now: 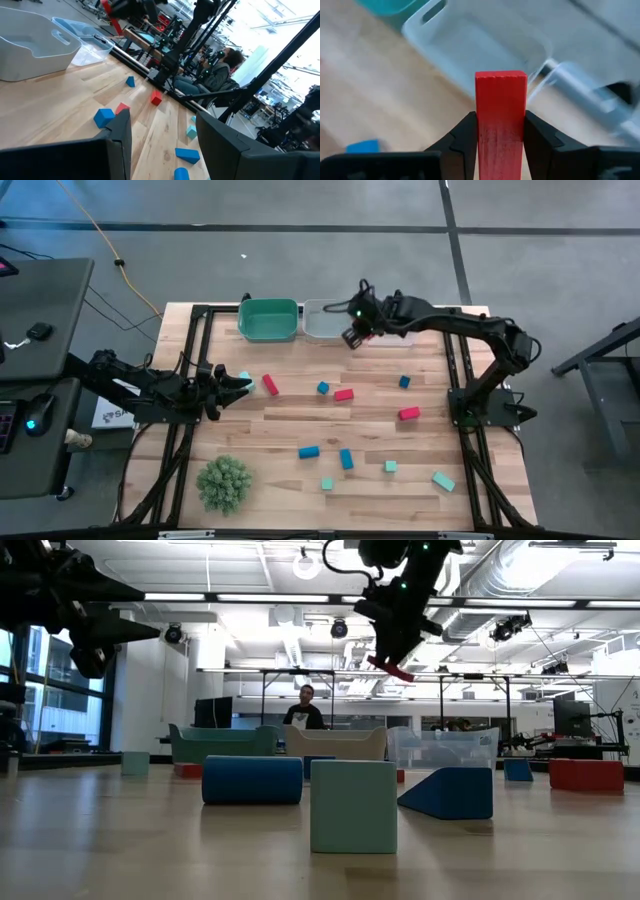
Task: Sort & place blocks by color
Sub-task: Put the orange block into the transparent bin
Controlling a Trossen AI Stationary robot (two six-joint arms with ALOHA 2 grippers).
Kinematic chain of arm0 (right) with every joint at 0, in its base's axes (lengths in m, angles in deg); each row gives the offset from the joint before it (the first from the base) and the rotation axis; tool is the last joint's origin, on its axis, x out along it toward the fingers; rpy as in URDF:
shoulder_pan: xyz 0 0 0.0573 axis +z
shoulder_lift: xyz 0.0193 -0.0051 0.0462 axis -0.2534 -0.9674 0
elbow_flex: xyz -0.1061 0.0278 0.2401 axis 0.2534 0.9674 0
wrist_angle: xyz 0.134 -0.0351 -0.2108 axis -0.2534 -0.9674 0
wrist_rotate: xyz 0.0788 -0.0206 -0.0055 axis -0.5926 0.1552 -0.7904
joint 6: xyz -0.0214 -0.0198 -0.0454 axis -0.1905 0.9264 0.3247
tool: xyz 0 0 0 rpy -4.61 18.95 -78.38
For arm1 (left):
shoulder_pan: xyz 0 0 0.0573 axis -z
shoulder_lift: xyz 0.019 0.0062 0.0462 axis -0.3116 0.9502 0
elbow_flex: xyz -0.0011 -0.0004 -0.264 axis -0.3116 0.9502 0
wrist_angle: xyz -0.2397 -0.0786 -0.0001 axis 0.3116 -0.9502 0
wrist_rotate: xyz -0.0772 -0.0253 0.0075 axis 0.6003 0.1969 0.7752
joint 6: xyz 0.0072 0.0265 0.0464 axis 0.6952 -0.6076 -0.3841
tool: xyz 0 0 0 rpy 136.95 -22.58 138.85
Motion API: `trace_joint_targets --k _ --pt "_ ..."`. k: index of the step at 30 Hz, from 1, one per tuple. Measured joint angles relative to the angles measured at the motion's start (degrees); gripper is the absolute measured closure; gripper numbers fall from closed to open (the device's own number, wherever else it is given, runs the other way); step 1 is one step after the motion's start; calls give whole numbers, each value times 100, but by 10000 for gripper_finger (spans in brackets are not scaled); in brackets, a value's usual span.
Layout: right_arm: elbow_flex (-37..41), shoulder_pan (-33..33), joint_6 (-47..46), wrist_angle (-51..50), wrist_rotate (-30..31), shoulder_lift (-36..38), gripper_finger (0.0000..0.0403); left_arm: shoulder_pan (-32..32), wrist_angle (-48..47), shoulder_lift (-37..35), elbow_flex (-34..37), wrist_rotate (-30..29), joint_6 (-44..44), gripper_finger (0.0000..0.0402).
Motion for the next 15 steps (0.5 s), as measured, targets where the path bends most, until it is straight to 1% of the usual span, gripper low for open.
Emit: trace_joint_targets --k 3,9,12,15 --pt "-153 -251 451 2 292 0 298 -2 0 0 2 0 2 255" --pt "-265 -859 1134 19 563 4 298 -2 -2 0 0 4 0 255" --pt "-202 -1143 1258 3 748 8 298 -2 -2 0 2 4 0 255" --pt "-107 -1419 1359 -1 748 9 298 -1 -2 0 0 4 0 255"
